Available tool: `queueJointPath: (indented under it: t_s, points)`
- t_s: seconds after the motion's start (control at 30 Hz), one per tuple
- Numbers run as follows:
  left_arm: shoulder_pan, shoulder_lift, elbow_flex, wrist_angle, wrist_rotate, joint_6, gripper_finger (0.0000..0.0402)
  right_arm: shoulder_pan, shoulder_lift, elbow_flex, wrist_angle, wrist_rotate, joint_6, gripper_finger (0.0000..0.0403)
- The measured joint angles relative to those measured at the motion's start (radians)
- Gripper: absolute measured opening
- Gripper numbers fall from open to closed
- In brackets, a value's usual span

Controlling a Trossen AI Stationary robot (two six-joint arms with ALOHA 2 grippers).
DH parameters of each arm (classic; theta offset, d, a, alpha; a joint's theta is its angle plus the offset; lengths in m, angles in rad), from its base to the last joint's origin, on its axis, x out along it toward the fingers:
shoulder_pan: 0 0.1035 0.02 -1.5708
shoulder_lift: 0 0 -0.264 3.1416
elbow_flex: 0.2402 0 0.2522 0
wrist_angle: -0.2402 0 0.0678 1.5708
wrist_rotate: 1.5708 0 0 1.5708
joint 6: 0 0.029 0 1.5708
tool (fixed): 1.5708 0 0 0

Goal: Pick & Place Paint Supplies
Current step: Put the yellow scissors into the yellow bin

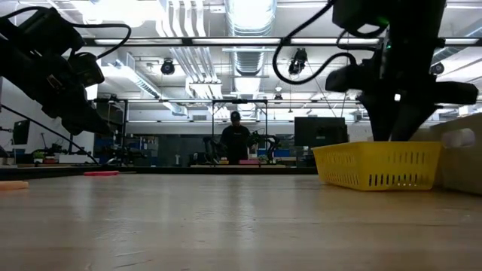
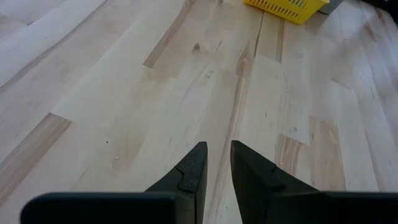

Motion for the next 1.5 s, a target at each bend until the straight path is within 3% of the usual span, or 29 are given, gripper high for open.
queueJointPath:
  t_s: [0.3, 0.53, 0.67, 0.83, 1.07, 1.37, 1.5]
  points:
    - [0.0, 0.0, 0.0, 0.0, 0.0, 0.0, 0.0072, -0.034, -0.039, 0.09, 0.001, 0.098, -0.259, 0.0107]
    - [0.0, 0.0, 0.0, -0.001, 0.0, 0.0, 0.0072, -0.143, -0.088, 0.137, 0.042, 0.152, -0.579, 0.0107]
    - [0.0, 0.0, 0.0, -0.001, 0.0, 0.0, 0.0072, -0.211, -0.136, 0.132, 0.204, 0.21, -0.767, 0.0107]
    - [0.0, 0.0, 0.0, -0.001, 0.0, 0.0, 0.0072, -0.296, -0.205, 0.052, 0.541, 0.241, -1.028, 0.0107]
    - [0.0, 0.0, 0.0, -0.001, 0.0, 0.0, 0.0072, -0.427, -0.293, -0.081, 0.929, 0.032, -1.304, 0.0107]
    - [0.0, 0.0, 0.0, -0.001, 0.0, 0.0, 0.0072, -0.64, -0.361, -0.182, 1.151, -0.362, -1.529, 0.0107]
    - [0.0, 0.0, 0.0, -0.001, 0.0, 0.0, 0.0072, -0.724, -0.39, -0.191, 1.186, -0.398, -1.595, 0.0107]
